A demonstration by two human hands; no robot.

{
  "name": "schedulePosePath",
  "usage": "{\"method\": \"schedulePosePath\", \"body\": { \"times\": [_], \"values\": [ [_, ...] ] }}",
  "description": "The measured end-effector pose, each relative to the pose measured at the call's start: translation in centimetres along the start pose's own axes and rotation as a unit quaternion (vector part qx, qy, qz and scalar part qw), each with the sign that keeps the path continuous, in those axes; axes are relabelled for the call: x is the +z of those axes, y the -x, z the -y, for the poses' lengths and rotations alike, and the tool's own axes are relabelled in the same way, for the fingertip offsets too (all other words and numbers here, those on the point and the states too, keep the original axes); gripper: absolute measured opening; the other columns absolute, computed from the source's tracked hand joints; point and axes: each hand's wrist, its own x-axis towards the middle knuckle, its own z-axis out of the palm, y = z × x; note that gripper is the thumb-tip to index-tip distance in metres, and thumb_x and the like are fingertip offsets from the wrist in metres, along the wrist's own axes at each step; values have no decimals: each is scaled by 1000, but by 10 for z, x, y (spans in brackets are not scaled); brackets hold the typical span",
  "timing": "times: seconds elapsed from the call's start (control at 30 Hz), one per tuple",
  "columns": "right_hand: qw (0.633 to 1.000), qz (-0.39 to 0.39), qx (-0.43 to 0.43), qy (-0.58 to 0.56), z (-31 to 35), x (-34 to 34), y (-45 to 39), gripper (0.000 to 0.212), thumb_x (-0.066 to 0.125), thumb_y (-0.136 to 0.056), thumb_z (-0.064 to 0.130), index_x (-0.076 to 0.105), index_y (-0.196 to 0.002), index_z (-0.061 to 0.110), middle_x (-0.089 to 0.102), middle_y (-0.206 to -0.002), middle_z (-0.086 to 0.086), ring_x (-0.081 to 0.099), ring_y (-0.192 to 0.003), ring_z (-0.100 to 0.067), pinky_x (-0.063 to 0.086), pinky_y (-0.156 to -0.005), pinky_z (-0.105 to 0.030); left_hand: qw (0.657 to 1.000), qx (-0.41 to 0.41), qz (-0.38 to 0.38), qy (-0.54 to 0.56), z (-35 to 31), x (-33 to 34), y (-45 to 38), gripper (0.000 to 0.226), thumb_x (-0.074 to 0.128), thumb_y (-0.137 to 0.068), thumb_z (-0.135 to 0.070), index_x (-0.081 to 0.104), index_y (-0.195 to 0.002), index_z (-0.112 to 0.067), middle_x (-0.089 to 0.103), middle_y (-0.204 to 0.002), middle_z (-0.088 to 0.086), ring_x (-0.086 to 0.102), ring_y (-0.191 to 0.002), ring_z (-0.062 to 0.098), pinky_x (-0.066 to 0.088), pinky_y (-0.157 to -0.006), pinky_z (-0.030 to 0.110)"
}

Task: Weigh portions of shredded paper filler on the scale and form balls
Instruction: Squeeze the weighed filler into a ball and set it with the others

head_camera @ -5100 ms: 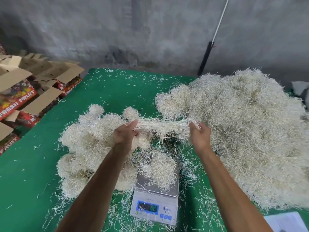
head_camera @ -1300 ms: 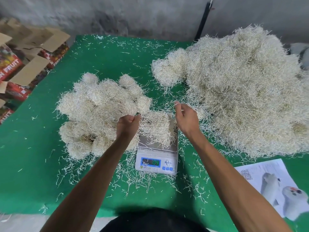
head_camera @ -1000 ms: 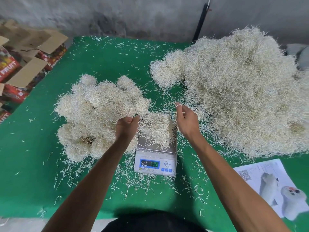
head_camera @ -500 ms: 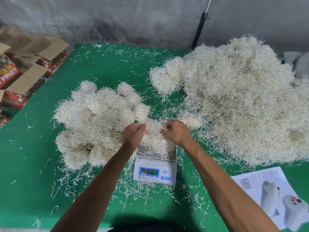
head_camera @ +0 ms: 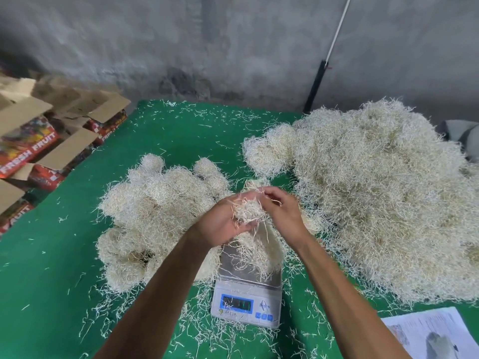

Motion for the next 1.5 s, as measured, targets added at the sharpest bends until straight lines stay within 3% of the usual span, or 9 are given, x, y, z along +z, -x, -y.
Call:
{"method": "schedulePosePath", "body": {
  "times": [0.23, 0.47, 0.67, 0.8, 0.9, 1.03, 1.23, 1.33, 1.5],
  "values": [
    [991, -65, 75, -85, -5, -24, -13, 17, 70, -95, 32, 77, -111, 28, 73, -101, 2, 63, -90, -17, 54, -84, -31, 881, 131, -159, -426, 4, -32, 13, 74, 64, -88, 7, 46, -144, -39, 35, -148, 17, 48, -106, -3, 42, -67, -5],
    [955, -183, 83, -217, -2, -76, -30, 19, 64, -101, 22, 69, -108, 6, 70, -77, 4, 64, -77, -14, 57, -78, -30, 794, 155, -240, -537, -1, -82, 26, 71, 71, -90, -10, 38, -152, -19, 60, -128, 22, 61, -65, 6, 59, -77, 22],
    [991, 47, 113, -46, 0, -21, -18, 46, 67, -93, 61, 62, -132, 37, 72, -119, -3, 73, -104, -28, 63, -89, -44, 817, 173, -160, -526, 7, -56, 8, 72, 71, -89, -4, 39, -151, -27, 51, -135, 14, 56, -97, 8, 49, -70, 4],
    [977, 145, 151, 34, -2, -13, -14, 46, 79, -81, 64, 68, -118, 38, 75, -110, -5, 74, -98, -14, 62, -80, -24, 877, 122, -191, -423, 5, -42, 3, 81, 60, -89, 9, 39, -150, -40, 30, -154, 22, 35, -140, 37, 51, -99, 23],
    [971, 176, 148, 71, 4, -33, -18, 31, 78, -84, 59, 79, -104, 35, 75, -101, 25, 69, -95, 6, 53, -74, -17, 922, 108, -216, -302, 1, -54, -2, 65, 69, -89, 0, 50, -146, -24, 48, -135, 28, 58, -111, 26, 48, -73, 0],
    [966, 186, 141, 108, 15, -47, -22, 36, 77, -84, 58, 79, -109, 32, 64, -134, 15, 58, -114, 0, 46, -95, -31, 956, 72, -238, -155, 1, -43, -11, 48, 75, -88, -27, 60, -122, 5, 70, -109, 19, 69, -87, 20, 60, -85, 36],
    [962, 177, 154, 142, 23, -48, -8, 22, 74, -87, 57, 67, -99, 39, 72, -103, 14, 68, -104, -8, 38, -116, -53, 897, 70, -348, -263, 17, -33, -38, 63, 79, -83, -30, 54, -133, 0, 65, -112, 22, 68, -92, 25, 60, -76, 33],
    [977, 141, 120, 109, 19, -56, 2, 21, 77, -85, 53, 75, -82, 32, 68, -81, 2, 69, -72, -10, 58, -87, -44, 843, 90, -431, -309, 15, -46, -46, 27, 69, -93, -15, 63, -116, -3, 69, -94, 19, 61, -61, 13, 49, -46, 25],
    [997, 3, 74, 31, 17, -87, 9, 27, 77, -89, 43, 74, -87, 16, 62, -65, 10, 57, -53, -8, 41, -60, -24, 822, 45, -498, -271, -2, -68, -52, 54, 72, -91, -28, 52, -134, -4, 68, -115, 19, 71, -97, 34, 61, -61, 34]
  ]
}}
